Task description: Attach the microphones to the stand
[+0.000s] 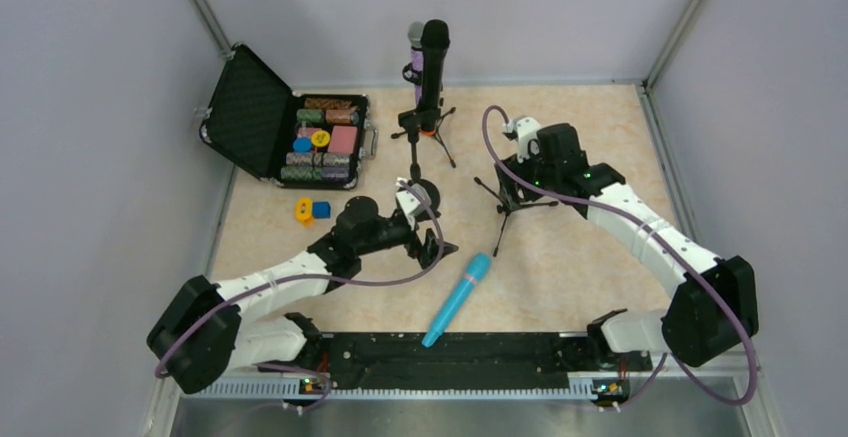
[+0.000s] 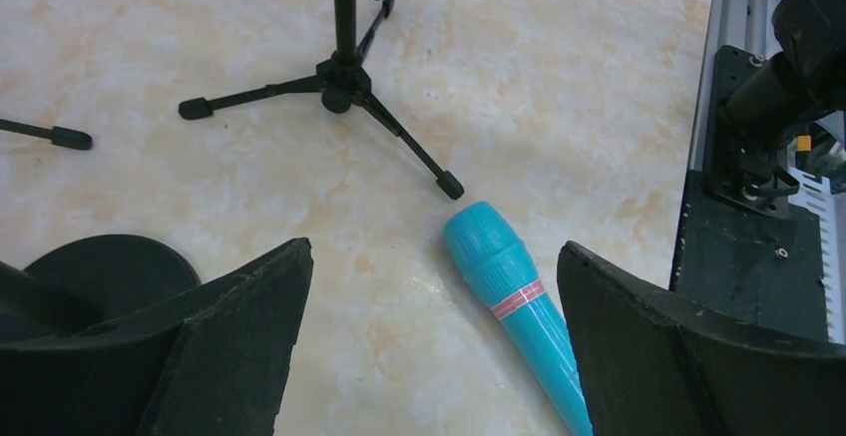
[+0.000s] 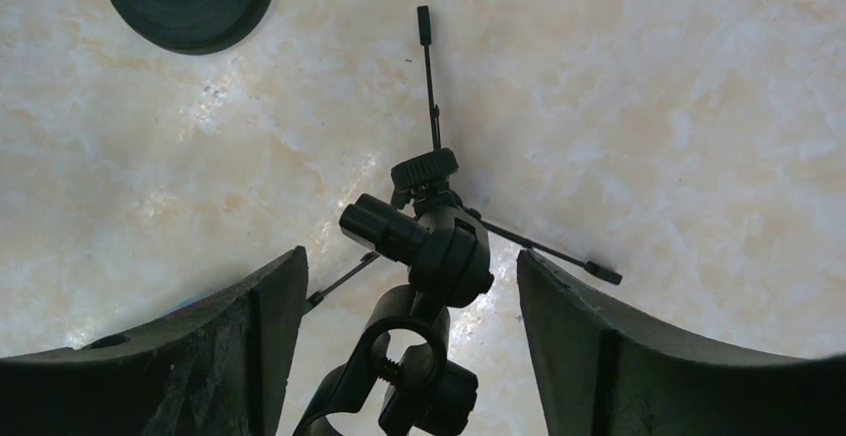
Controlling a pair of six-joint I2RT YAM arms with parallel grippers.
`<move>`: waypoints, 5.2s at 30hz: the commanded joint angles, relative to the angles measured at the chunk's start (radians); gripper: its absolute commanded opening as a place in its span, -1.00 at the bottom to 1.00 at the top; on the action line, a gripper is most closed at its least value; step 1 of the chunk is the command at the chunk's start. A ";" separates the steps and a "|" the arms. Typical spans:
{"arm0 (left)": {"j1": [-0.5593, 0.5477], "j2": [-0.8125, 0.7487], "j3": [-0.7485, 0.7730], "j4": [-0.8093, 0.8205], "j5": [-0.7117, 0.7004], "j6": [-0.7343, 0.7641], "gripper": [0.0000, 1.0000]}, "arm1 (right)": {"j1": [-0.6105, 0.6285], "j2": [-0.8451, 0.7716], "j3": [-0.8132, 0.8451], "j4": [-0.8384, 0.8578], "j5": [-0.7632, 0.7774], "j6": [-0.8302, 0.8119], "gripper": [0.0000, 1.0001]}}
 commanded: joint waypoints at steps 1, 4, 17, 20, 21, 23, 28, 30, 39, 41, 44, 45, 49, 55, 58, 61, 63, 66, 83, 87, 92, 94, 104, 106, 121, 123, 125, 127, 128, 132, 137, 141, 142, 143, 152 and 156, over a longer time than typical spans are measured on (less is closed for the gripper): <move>-0.043 0.016 0.017 -0.006 -0.030 -0.026 0.92 | 0.010 -0.034 0.067 -0.037 0.040 -0.061 0.55; -0.074 0.021 0.018 -0.046 -0.060 -0.029 0.93 | 0.010 -0.059 0.082 -0.077 0.055 -0.029 0.71; -0.229 0.095 0.069 -0.225 -0.231 -0.098 0.98 | 0.009 -0.110 0.107 -0.237 0.309 0.100 0.90; -0.264 0.117 0.096 -0.268 -0.286 -0.121 0.98 | 0.009 -0.109 0.112 -0.255 0.332 0.114 0.90; -0.275 0.123 0.104 -0.283 -0.303 -0.130 0.98 | 0.010 -0.110 0.113 -0.261 0.344 0.116 0.90; -0.297 0.135 0.124 -0.319 -0.335 -0.146 0.98 | 0.009 -0.115 0.112 -0.272 0.383 0.120 0.90; -0.359 0.166 0.167 -0.434 -0.460 -0.189 0.98 | 0.009 -0.130 0.108 -0.276 0.448 0.141 0.91; -0.380 0.175 0.193 -0.502 -0.483 -0.215 0.98 | 0.010 -0.145 0.108 -0.272 0.433 0.154 0.93; -0.521 0.213 0.267 -0.765 -0.586 -0.349 0.98 | 0.009 -0.326 0.009 -0.081 0.179 0.233 0.98; -0.540 0.234 0.272 -0.794 -0.602 -0.376 0.97 | 0.008 -0.344 -0.007 -0.043 0.115 0.260 0.98; -0.574 0.265 0.281 -0.822 -0.636 -0.408 0.95 | 0.009 -0.349 -0.011 -0.014 0.052 0.308 0.98; -0.583 0.276 0.288 -0.831 -0.647 -0.416 0.94 | 0.007 -0.347 -0.010 -0.011 0.037 0.317 0.98; -0.613 0.329 0.316 -0.860 -0.695 -0.427 0.85 | 0.002 -0.332 -0.008 -0.011 0.007 0.337 0.98; -0.641 0.409 0.365 -0.901 -0.671 -0.404 0.06 | -0.023 -0.324 -0.013 0.001 -0.011 0.355 0.98; -0.642 0.444 0.368 -0.900 -0.619 -0.378 -0.86 | -0.045 -0.322 -0.019 0.016 -0.041 0.381 0.98; -0.643 0.474 0.383 -0.916 -0.601 -0.363 -1.00 | -0.060 -0.317 -0.020 0.033 -0.067 0.399 0.98; -0.643 0.475 0.389 -0.918 -0.610 -0.358 -1.00 | -0.065 -0.312 -0.013 0.035 -0.079 0.403 0.98; -0.641 0.449 0.390 -0.902 -0.621 -0.346 -1.00 | -0.069 -0.309 0.000 0.037 -0.088 0.403 0.98; -0.434 0.236 0.328 -0.549 -0.127 -0.389 -1.00 | -0.080 -0.328 0.025 0.078 -0.122 0.419 0.97; -0.344 0.161 0.271 -0.406 -0.043 -0.447 -1.00 | -0.080 -0.343 0.017 0.129 -0.181 0.449 0.96; -0.228 0.069 0.238 -0.339 -0.010 -0.532 -1.00 | -0.079 -0.353 0.038 0.162 -0.219 0.477 0.96; -0.204 0.029 0.229 -0.318 -0.031 -0.548 -1.00 | -0.080 -0.363 0.048 0.170 -0.231 0.480 0.96; -0.140 -0.171 0.183 -0.169 -0.174 -0.600 -1.00 | -0.079 -0.396 -0.019 0.336 -0.449 0.573 0.93; -0.140 -0.211 0.140 -0.071 -0.211 -0.621 -1.00 | -0.080 -0.390 -0.046 0.426 -0.516 0.651 0.92; -0.140 -0.191 0.174 0.122 -0.164 -0.615 -1.00 | 0.097 -0.241 -0.106 0.827 -0.646 0.891 0.82; -0.140 -0.173 0.184 0.136 -0.143 -0.628 -1.00 | 0.118 -0.215 -0.094 0.853 -0.645 0.900 0.81; -0.140 -0.160 0.188 0.151 -0.132 -0.637 -1.00 | 0.132 -0.195 -0.080 0.863 -0.644 0.900 0.78; -0.140 -0.153 0.186 0.160 -0.125 -0.644 -1.00 | 0.137 -0.190 -0.077 0.879 -0.641 0.900 0.74; -0.140 -0.154 0.186 0.160 -0.126 -0.645 -1.00 | 0.137 -0.189 -0.077 0.884 -0.639 0.901 0.72; -0.140 -0.162 0.172 0.159 -0.130 -0.651 -1.00 | 0.136 -0.183 -0.071 0.888 -0.639 0.888 0.54; -0.140 -0.172 0.151 0.155 -0.140 -0.660 -1.00 | 0.137 -0.156 -0.078 0.942 -0.674 0.923 0.12; -0.140 -0.169 0.140 0.144 -0.145 -0.661 -1.00 | 0.137 -0.156 -0.088 0.966 -0.686 0.936 -0.23; -0.140 -0.169 0.139 0.132 -0.150 -0.661 -1.00 | 0.137 -0.158 -0.090 0.968 -0.685 0.935 -0.37; -0.140 -0.168 0.139 0.122 -0.155 -0.662 -1.00 | 0.136 -0.161 -0.092 0.965 -0.685 0.931 -0.54; -0.140 -0.174 0.109 0.105 -0.219 -0.676 -1.00 | 0.137 -0.179 -0.098 0.895 -0.647 0.871 -1.00; -0.137 -0.186 0.105 0.079 -0.282 -0.679 -0.34 | 0.137 -0.193 -0.097 0.846 -0.606 0.834 -1.00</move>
